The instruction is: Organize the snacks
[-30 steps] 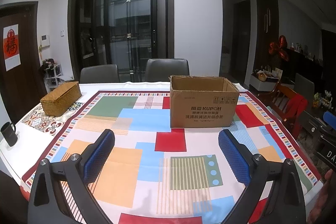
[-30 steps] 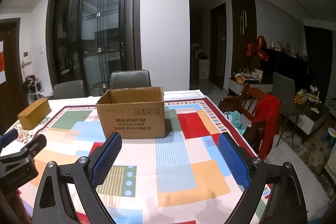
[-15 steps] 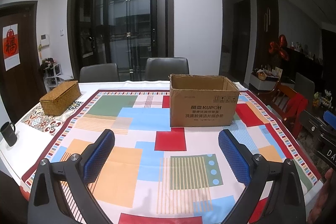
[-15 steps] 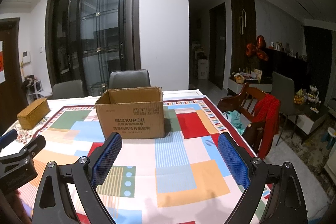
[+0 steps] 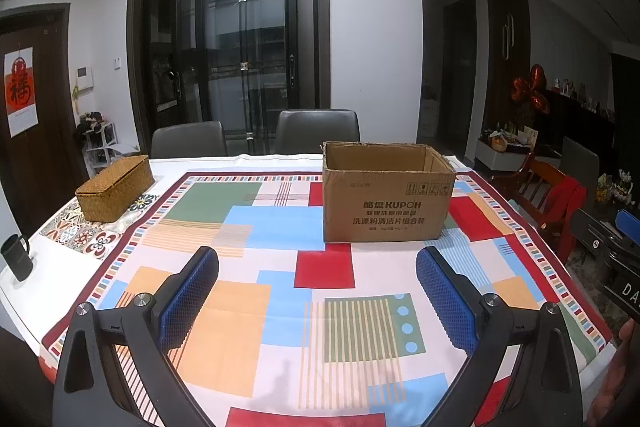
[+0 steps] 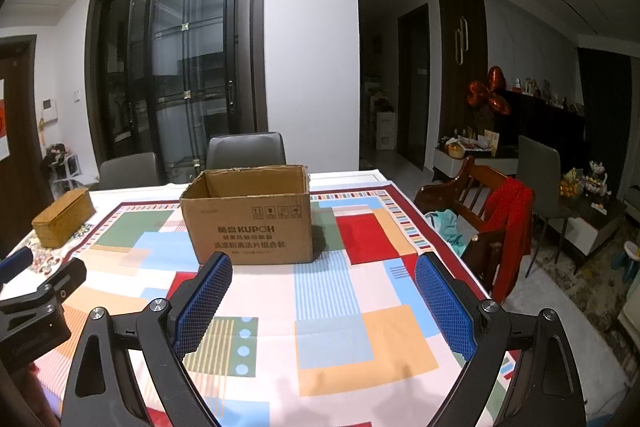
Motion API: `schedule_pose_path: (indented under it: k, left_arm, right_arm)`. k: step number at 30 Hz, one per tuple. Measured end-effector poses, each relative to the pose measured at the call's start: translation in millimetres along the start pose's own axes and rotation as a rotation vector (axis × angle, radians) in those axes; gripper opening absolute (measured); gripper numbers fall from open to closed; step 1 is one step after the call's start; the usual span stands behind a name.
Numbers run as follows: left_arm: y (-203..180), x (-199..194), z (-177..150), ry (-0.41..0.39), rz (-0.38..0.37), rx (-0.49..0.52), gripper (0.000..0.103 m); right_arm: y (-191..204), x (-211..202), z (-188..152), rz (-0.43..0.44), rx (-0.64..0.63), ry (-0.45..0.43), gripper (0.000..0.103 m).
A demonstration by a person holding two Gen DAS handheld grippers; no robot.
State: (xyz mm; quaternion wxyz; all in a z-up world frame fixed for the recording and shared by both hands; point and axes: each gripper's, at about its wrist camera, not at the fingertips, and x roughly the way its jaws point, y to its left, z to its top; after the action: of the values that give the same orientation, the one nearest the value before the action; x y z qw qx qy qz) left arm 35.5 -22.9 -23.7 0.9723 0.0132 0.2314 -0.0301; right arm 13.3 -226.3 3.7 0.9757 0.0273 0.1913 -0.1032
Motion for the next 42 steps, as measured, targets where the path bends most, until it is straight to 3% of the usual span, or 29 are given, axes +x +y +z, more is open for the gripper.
schedule_pose_path:
  k: [42]
  left_arm:
    - [2.0,3.5,-5.2,0.014,-0.005,-0.001,0.102]
  right_arm:
    - [0.2,1.6,0.2,-0.002,0.002,0.006,0.094]
